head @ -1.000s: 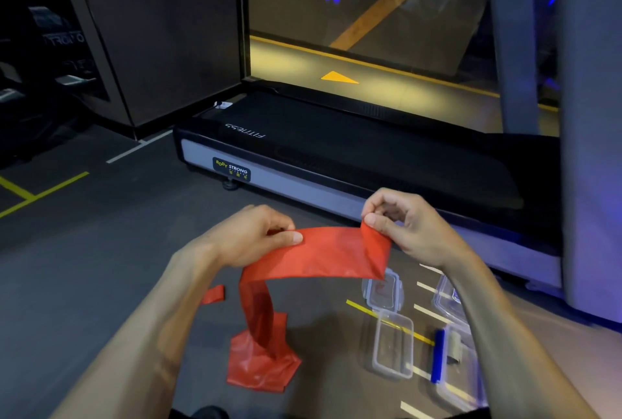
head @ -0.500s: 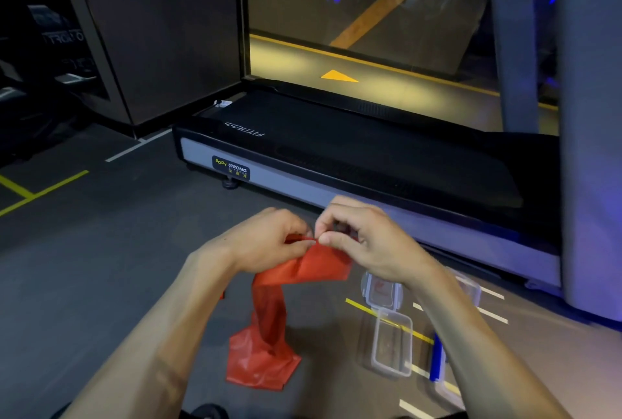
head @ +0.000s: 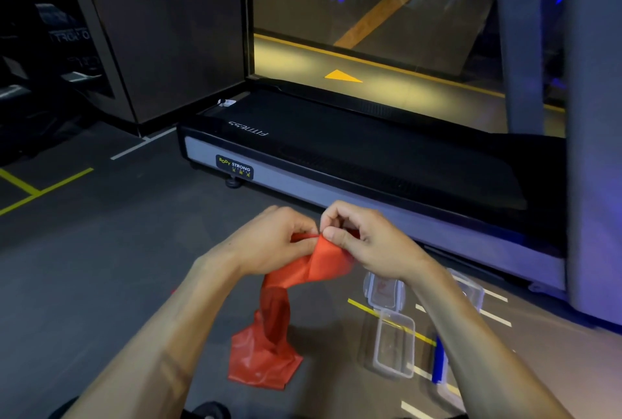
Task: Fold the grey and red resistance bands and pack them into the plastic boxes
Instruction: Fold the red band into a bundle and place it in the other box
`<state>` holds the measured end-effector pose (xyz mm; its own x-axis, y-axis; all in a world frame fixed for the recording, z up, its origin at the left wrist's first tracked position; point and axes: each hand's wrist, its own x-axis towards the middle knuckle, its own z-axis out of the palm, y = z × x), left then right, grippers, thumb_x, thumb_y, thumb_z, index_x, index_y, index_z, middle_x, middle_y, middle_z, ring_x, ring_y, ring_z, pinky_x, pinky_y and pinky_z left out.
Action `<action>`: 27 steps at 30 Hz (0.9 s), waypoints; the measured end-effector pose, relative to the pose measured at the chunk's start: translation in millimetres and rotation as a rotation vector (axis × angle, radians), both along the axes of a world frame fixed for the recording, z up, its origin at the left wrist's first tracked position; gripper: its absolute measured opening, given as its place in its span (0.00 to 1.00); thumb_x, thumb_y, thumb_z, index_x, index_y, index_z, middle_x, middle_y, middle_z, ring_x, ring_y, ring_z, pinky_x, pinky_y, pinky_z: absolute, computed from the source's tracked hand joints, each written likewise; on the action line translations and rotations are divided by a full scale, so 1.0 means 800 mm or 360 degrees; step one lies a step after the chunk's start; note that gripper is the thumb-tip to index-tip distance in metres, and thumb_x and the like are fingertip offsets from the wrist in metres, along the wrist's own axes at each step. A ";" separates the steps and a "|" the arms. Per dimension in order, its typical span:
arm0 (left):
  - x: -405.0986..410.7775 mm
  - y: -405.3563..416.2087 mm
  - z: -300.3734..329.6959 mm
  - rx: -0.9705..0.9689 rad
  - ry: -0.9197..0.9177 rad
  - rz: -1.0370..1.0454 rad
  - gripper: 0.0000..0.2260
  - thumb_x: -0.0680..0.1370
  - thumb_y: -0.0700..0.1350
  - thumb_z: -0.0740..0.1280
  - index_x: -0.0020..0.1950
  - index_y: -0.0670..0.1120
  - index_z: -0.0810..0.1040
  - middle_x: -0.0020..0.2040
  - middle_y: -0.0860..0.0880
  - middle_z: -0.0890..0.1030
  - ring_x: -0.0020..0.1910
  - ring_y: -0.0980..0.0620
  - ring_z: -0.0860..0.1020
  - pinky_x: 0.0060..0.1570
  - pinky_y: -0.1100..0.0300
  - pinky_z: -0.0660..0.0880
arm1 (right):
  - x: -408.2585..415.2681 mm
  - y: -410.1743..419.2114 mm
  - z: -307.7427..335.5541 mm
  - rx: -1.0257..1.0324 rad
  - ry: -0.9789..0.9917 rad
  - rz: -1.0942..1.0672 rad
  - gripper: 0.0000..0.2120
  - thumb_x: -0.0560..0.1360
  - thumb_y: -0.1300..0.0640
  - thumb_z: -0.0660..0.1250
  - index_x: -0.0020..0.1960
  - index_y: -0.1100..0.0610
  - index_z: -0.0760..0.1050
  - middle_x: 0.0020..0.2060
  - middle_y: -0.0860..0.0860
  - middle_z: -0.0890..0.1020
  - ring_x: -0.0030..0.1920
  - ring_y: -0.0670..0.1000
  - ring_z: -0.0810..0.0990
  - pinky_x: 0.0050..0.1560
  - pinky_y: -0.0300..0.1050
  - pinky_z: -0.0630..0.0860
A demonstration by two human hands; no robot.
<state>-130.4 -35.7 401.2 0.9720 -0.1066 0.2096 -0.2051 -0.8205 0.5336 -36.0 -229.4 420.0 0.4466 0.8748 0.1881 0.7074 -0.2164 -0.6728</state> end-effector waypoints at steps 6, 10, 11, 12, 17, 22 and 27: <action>0.001 0.012 -0.015 -0.0970 0.0444 -0.0158 0.08 0.78 0.50 0.73 0.45 0.46 0.82 0.40 0.48 0.83 0.40 0.55 0.77 0.44 0.60 0.74 | 0.001 -0.005 0.039 0.0014 -0.0357 -0.0029 0.05 0.79 0.60 0.69 0.47 0.52 0.77 0.40 0.43 0.80 0.42 0.45 0.78 0.44 0.33 0.69; 0.005 0.020 -0.026 -0.1046 0.0482 -0.0106 0.08 0.78 0.43 0.72 0.51 0.38 0.83 0.45 0.40 0.84 0.45 0.52 0.79 0.53 0.56 0.75 | 0.013 -0.026 0.062 -0.0009 -0.0448 -0.0128 0.06 0.78 0.60 0.70 0.45 0.51 0.77 0.39 0.42 0.80 0.41 0.48 0.77 0.42 0.34 0.70; 0.006 0.021 -0.028 -0.1041 0.0487 -0.0097 0.09 0.77 0.43 0.73 0.51 0.37 0.83 0.46 0.38 0.85 0.45 0.51 0.79 0.54 0.55 0.75 | 0.016 -0.030 0.062 -0.0019 -0.0449 -0.0153 0.06 0.78 0.60 0.71 0.45 0.51 0.77 0.39 0.42 0.80 0.41 0.48 0.77 0.42 0.34 0.70; 0.006 0.022 -0.029 -0.1037 0.0481 -0.0089 0.10 0.77 0.44 0.73 0.52 0.37 0.83 0.47 0.36 0.85 0.45 0.51 0.79 0.54 0.55 0.75 | 0.019 -0.033 0.060 -0.0029 -0.0449 -0.0177 0.06 0.78 0.61 0.71 0.45 0.51 0.77 0.38 0.42 0.80 0.41 0.48 0.77 0.41 0.34 0.69; 0.012 0.019 -0.026 -0.1036 0.0430 -0.0061 0.11 0.74 0.48 0.74 0.49 0.41 0.85 0.43 0.44 0.86 0.42 0.55 0.80 0.50 0.58 0.76 | 0.037 -0.045 0.041 -0.0079 -0.0427 -0.0247 0.07 0.78 0.60 0.71 0.44 0.50 0.77 0.39 0.41 0.80 0.41 0.47 0.78 0.43 0.39 0.71; 0.014 0.020 -0.024 -0.0949 0.0427 -0.0058 0.04 0.76 0.45 0.75 0.47 0.45 0.85 0.42 0.48 0.86 0.41 0.57 0.81 0.46 0.65 0.76 | 0.045 -0.050 0.029 -0.0068 -0.0390 -0.0268 0.08 0.78 0.60 0.71 0.44 0.48 0.77 0.39 0.41 0.80 0.40 0.47 0.77 0.43 0.40 0.72; 0.013 0.026 -0.018 -0.0873 0.0417 -0.0024 0.05 0.75 0.46 0.76 0.47 0.44 0.86 0.40 0.46 0.84 0.40 0.55 0.79 0.46 0.64 0.75 | 0.042 -0.052 0.021 0.0037 -0.0088 -0.0160 0.09 0.80 0.63 0.69 0.46 0.50 0.78 0.41 0.41 0.80 0.41 0.44 0.77 0.45 0.38 0.72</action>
<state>-120.1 -14.6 386.9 0.9979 -0.0646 -0.0080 -0.0192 -0.4095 0.9121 -2.3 -271.0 436.5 0.5203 0.8211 0.2345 0.7191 -0.2732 -0.6389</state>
